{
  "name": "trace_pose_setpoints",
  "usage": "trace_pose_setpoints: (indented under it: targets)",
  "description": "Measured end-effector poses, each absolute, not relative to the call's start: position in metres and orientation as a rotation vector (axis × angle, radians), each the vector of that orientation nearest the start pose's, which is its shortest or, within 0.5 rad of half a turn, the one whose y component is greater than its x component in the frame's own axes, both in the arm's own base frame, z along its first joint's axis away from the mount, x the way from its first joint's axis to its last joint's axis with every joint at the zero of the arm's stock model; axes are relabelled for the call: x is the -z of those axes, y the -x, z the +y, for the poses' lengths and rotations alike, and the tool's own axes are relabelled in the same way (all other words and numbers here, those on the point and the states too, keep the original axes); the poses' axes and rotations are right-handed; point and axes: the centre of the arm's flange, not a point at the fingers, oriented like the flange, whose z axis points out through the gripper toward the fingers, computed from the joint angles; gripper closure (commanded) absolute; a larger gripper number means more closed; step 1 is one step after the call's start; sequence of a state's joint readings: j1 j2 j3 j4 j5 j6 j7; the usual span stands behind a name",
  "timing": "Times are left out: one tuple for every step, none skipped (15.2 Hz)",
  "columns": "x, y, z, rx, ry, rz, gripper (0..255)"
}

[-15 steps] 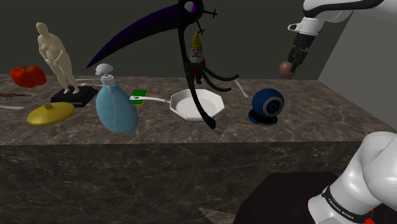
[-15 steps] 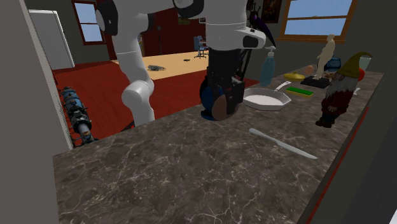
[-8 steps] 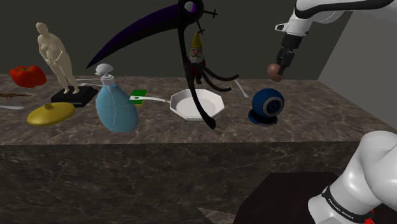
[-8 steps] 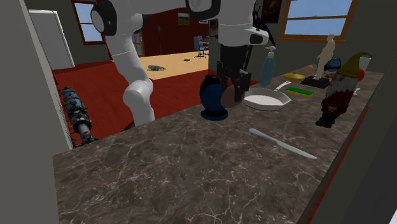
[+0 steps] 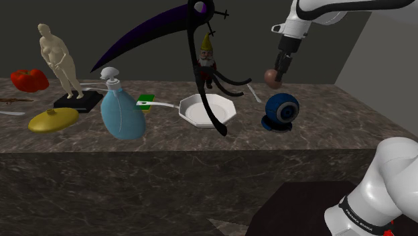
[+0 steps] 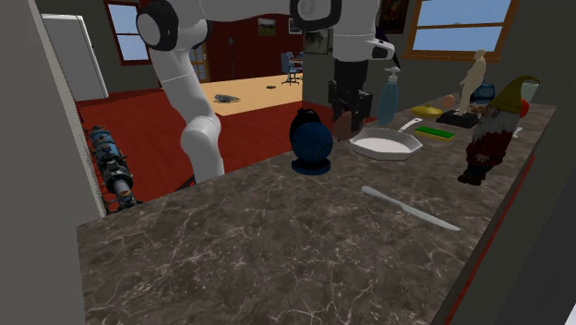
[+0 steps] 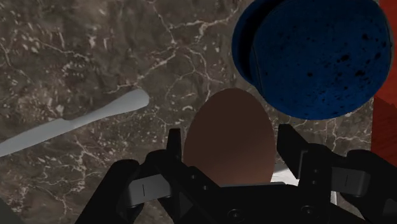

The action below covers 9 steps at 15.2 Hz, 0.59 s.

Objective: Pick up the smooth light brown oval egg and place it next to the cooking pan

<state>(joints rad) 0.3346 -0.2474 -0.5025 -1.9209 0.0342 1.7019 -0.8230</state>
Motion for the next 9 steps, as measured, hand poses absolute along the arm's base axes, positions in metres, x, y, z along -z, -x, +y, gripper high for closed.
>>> trace_pose_setpoints:
  targets:
    - [-0.58, -0.485, -0.091, 0.105, 2.841, -0.978, 255]
    - [-0.578, -0.487, -0.08, 0.105, 2.841, -0.978, 255]
    - [-0.578, -0.491, -0.063, 0.105, 2.841, -0.979, 255]
    - [-0.577, -0.491, -0.055, 0.105, 2.841, -0.979, 255]
    - [-0.574, -0.492, -0.049, 0.105, 2.841, -0.978, 255]
    - [-0.568, -0.492, -0.046, 0.105, 2.841, -0.978, 255]
    - [-0.564, -0.494, -0.045, 0.105, 2.841, -0.977, 255]
    - [-0.56, -0.494, -0.044, 0.105, 2.841, -0.977, 255]
    - [-0.554, -0.494, -0.043, 0.105, 2.842, -0.976, 255]
